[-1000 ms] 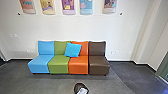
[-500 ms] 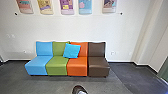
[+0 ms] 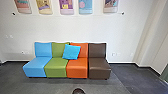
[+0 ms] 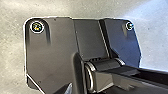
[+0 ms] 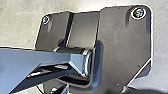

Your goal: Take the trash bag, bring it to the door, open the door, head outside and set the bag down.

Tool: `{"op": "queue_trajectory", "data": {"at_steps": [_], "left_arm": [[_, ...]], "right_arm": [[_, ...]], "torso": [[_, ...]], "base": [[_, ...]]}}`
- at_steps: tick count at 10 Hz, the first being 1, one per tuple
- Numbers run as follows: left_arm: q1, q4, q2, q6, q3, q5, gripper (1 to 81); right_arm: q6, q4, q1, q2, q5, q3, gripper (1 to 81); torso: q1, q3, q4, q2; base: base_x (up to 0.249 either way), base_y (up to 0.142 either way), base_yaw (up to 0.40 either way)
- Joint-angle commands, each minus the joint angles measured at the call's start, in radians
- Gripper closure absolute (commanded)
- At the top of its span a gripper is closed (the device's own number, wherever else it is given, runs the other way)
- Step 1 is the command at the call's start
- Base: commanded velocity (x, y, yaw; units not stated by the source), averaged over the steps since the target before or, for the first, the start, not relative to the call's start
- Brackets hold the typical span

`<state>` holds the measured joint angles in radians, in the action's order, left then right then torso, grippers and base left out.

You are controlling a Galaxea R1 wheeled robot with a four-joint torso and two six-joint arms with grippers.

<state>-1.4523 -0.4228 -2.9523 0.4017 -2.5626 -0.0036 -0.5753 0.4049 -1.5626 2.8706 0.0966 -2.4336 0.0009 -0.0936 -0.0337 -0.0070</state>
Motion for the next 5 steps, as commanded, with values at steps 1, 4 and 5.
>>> {"op": "queue_trajectory", "data": {"at_steps": [1,4,5], "left_arm": [[0.046,0.002,0.005,0.005,0.007,0.040,1.0],[0.048,0.007,0.004,0.009,0.007,0.039,1.0],[0.048,0.024,-0.001,0.009,0.007,0.039,1.0]], "right_arm": [[-0.003,0.000,0.035,-0.008,-0.067,0.010,1.0],[-0.006,-0.011,0.032,-0.006,-0.069,0.015,1.0],[-0.008,-0.017,0.031,-0.005,-0.069,0.018,1.0]], "torso": [[0.000,0.000,0.000,0.000],[0.000,0.000,0.000,0.000],[0.000,0.000,0.000,0.000]], "base": [[0.149,0.000,0.000],[0.145,0.000,0.000],[0.134,0.000,0.000]]}}
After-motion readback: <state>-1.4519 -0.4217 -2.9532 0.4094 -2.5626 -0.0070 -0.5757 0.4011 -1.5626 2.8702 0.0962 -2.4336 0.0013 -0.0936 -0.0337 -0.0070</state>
